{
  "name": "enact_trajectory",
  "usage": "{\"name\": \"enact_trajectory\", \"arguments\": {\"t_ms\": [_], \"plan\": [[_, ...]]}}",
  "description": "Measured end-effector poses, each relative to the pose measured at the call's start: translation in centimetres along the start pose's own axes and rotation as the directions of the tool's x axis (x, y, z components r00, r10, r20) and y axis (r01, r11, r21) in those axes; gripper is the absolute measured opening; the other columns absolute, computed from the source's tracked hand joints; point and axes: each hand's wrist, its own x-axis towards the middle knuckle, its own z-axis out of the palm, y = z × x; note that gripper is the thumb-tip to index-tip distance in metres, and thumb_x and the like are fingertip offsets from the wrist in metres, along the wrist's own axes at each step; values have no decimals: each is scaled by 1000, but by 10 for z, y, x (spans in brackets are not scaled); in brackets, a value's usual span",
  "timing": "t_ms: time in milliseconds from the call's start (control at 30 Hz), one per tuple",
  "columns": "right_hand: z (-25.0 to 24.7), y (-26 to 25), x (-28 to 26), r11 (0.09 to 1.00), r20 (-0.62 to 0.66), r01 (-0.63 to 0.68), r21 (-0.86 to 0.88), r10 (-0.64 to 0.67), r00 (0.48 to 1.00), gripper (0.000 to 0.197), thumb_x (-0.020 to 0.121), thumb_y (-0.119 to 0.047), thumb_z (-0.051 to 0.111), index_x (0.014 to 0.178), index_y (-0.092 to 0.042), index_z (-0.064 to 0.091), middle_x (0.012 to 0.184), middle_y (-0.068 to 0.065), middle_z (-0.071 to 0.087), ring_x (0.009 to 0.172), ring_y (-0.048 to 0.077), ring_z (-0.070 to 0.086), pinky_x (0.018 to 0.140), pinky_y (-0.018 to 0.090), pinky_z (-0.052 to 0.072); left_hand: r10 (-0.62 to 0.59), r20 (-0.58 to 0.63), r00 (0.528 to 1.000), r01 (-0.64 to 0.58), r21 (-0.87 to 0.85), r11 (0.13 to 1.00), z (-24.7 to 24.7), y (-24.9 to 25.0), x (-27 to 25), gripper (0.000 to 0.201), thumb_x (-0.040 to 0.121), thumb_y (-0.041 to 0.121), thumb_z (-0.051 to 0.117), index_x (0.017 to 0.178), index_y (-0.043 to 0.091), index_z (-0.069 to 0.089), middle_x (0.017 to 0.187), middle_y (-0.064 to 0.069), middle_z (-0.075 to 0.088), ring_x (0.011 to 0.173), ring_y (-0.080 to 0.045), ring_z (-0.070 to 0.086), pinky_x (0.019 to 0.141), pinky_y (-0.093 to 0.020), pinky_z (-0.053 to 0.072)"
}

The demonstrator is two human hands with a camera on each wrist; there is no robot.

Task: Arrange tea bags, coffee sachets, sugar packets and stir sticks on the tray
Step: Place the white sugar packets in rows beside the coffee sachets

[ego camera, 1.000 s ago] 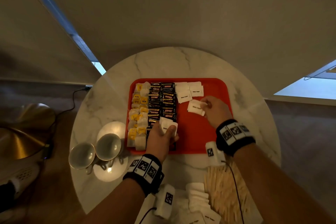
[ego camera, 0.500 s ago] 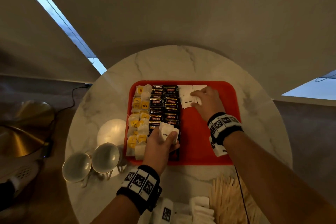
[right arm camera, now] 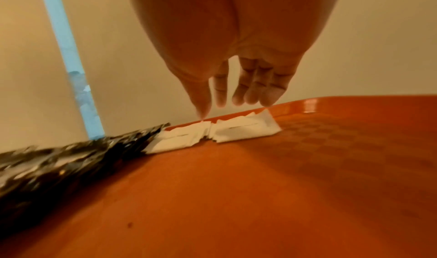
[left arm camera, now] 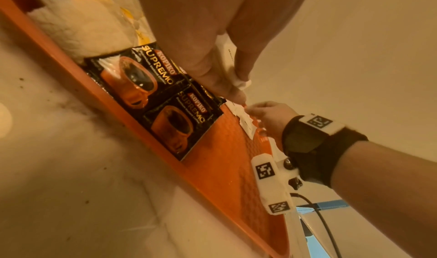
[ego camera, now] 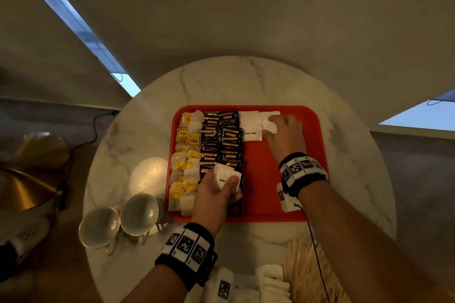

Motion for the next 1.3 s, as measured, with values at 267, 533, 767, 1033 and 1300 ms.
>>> {"name": "enact_trajectory", "arguments": {"t_ms": [267, 533, 767, 1033, 1300], "plan": [[3, 22, 9, 930, 76, -329, 162, 320, 944, 45, 92, -25, 70, 133, -11, 56, 138, 13, 45, 119, 35, 56, 100, 50, 50, 10, -5, 1000, -10, 34, 999, 3, 0, -1, 23, 97, 15, 66, 119, 17, 61, 115, -8, 69, 97, -19, 73, 74, -30, 61], [7, 20, 15, 923, 82, -322, 209, 312, 947, 40, 92, -24, 70, 128, -13, 60, 133, 10, 50, 110, 31, 61, 94, 48, 54, -9, -22, 1000, 8, -27, 1000, 7, 6, 1, 16, 100, 11, 59, 113, 20, 62, 115, -10, 67, 96, -23, 71, 77, -35, 63], [-7, 18, 0, 931, 47, -282, 230, 279, 959, 43, 90, -35, 71, 127, -16, 60, 127, 6, 53, 108, 26, 60, 94, 46, 53, -30, -25, 999, 28, -97, 995, 11, 15, 9, 21, 101, 7, 54, 116, 19, 60, 121, -12, 64, 103, -28, 70, 78, -35, 62], [-26, -25, -77, 836, 351, -120, 535, -91, 932, 17, 93, -40, 67, 103, -26, 69, 99, -12, 69, 92, 4, 65, 79, 22, 51, 73, -31, 997, -70, 93, 993, 13, 11, 17, 13, 100, 27, 63, 112, 27, 66, 103, 2, 76, 89, -18, 74, 75, -31, 61], [-19, -2, -26, 856, 224, -207, 474, 110, 968, 11, 100, -17, 58, 107, -22, 65, 104, -4, 67, 93, 14, 67, 81, 31, 60, 8, -103, 995, 0, 79, 997, 11, 11, 17, 15, 104, 21, 51, 110, 27, 64, 92, -4, 77, 85, -24, 74, 80, -46, 62]]}}
